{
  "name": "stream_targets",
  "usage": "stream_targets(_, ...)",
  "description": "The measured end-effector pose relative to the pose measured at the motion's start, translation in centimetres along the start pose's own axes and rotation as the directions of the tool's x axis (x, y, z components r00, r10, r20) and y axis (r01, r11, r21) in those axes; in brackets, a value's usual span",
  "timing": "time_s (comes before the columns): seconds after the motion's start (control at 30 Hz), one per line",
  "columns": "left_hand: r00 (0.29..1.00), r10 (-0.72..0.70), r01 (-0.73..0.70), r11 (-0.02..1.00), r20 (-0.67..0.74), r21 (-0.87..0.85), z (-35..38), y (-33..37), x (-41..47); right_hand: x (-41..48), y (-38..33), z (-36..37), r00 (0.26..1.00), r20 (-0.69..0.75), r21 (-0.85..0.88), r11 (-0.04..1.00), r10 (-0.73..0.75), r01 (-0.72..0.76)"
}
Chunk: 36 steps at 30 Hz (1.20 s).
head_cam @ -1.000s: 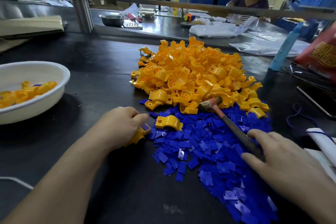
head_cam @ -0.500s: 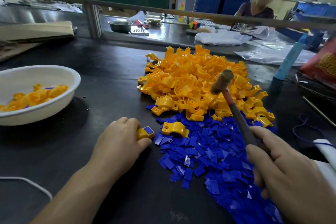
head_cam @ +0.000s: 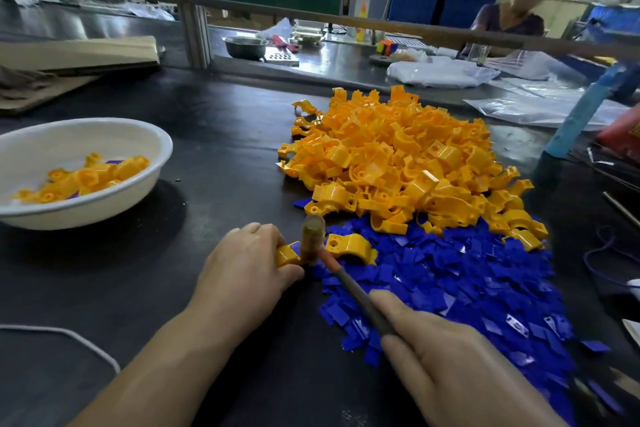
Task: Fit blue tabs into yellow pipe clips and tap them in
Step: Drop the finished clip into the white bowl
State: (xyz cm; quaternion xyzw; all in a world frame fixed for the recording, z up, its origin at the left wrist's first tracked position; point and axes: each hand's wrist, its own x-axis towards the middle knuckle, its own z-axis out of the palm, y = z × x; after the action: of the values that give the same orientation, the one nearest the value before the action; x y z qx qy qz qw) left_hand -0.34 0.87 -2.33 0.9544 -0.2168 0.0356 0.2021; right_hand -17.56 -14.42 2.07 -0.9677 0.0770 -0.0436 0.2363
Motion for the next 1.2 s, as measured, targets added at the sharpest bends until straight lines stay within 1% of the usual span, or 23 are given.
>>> stream_targets(0.07,1.000,-0.004,0.004,1.000,0.016,-0.002,0.0,0.0,0.1,0.6,0.3,-0.5,0.998,0.055,-0.036,0.999,0.023,-0.021)
stream_targets(0.13,0.999,-0.006,0.006,1.000,0.032,-0.007,0.0,0.0,0.0,0.7,0.3,-1.2,0.998,0.051,-0.023,0.999,0.025,-0.024)
stream_targets(0.17,1.000,-0.003,0.003,1.000,0.029,-0.009,0.0,0.0,0.0,0.7,0.2,-1.4,1.000,0.024,-0.001,1.000,0.012,-0.012)
stream_targets(0.27,1.000,0.003,-0.003,1.000,0.010,-0.010,0.0,-0.1,0.0,0.8,0.0,-0.8,0.991,-0.122,0.061,0.996,-0.052,0.060)
stream_targets(0.3,1.000,0.004,-0.004,1.000,0.010,-0.008,0.0,-0.1,0.0,1.0,-0.2,-0.4,0.990,-0.129,0.056,0.996,-0.059,0.067)
stream_targets(0.33,1.000,0.004,-0.004,1.000,0.012,-0.006,-0.1,0.0,0.0,1.2,-0.7,0.0,0.994,-0.097,0.034,0.998,-0.052,0.055)
stream_targets(0.4,1.000,-0.001,0.001,1.000,0.023,-0.006,-0.2,0.1,0.1,1.8,-1.2,0.4,0.999,0.024,-0.029,0.999,-0.029,0.030)
stream_targets(0.47,1.000,-0.007,0.007,1.000,0.027,-0.004,-0.3,0.2,0.1,2.4,-1.0,-0.2,0.998,0.060,-0.025,1.000,-0.018,0.020)
stream_targets(0.53,1.000,-0.005,0.005,1.000,0.028,0.004,-0.3,0.2,0.0,2.5,-0.5,-1.2,0.998,0.055,0.006,1.000,-0.014,0.014)
stream_targets(0.63,1.000,-0.006,0.006,1.000,0.014,0.011,-0.2,0.0,0.0,2.3,0.3,-2.1,0.999,-0.036,0.067,0.997,-0.041,0.043)
stream_targets(0.7,1.000,-0.012,0.012,1.000,0.011,0.000,-0.1,0.0,-0.1,2.4,1.5,-2.5,0.988,-0.143,0.042,0.997,-0.054,0.061)
stream_targets(0.73,1.000,-0.012,0.012,1.000,0.009,-0.002,-0.1,0.1,-0.1,2.4,2.3,-2.5,0.977,-0.206,0.003,0.999,-0.045,0.046)
stream_targets(0.8,1.000,-0.012,0.012,1.000,0.007,0.006,-0.1,0.1,-0.2,2.5,3.9,-2.2,0.948,-0.318,-0.105,0.994,0.005,-0.041)
stream_targets(0.87,0.999,-0.022,0.022,1.000,0.029,-0.005,-0.2,0.0,-0.2,2.7,5.3,-1.9,0.925,-0.372,-0.188,0.969,0.082,-0.162)
stream_targets(0.9,0.998,-0.044,0.045,0.998,0.035,-0.054,-0.4,0.0,-0.2,2.7,5.9,-1.8,0.918,-0.381,-0.222,0.952,0.113,-0.209)
stream_targets(0.93,0.996,-0.087,0.090,0.982,0.027,-0.164,-0.7,-0.2,-0.1,2.7,6.5,-1.8,0.912,-0.385,-0.249,0.936,0.138,-0.247)
stream_targets(0.97,0.988,-0.155,0.150,0.928,0.014,-0.342,-1.3,-0.2,0.0,2.7,7.0,-1.8,0.909,-0.385,-0.266,0.923,0.161,-0.277)
stream_targets(1.0,0.971,-0.240,0.205,0.800,0.013,-0.564,-2.0,-0.2,0.2,2.8,7.4,-1.8,0.905,-0.382,-0.273,0.912,0.188,-0.304)
stream_targets(1.03,0.947,-0.320,0.226,0.600,0.028,-0.767,-2.9,-0.4,0.8,2.9,7.8,-1.9,0.902,-0.377,-0.279,0.902,0.211,-0.328)
stream_targets(1.07,0.922,-0.383,0.221,0.388,0.061,-0.895,-3.9,-0.8,1.7,3.0,8.0,-1.9,0.900,-0.370,-0.289,0.892,0.230,-0.347)
stream_targets(1.1,0.903,-0.418,0.199,0.206,0.098,-0.958,-5.0,-1.4,2.6,3.1,8.2,-1.9,0.899,-0.365,-0.300,0.883,0.242,-0.359)
stream_targets(1.13,0.889,-0.438,0.181,0.065,0.135,-0.981,-6.1,-2.1,3.7,3.2,8.3,-1.8,0.897,-0.363,-0.308,0.877,0.251,-0.370)
stream_targets(1.2,0.867,-0.454,0.161,-0.134,0.205,-0.978,-7.9,-3.6,5.6,3.2,8.4,-1.9,0.894,-0.366,-0.312,0.871,0.258,-0.379)
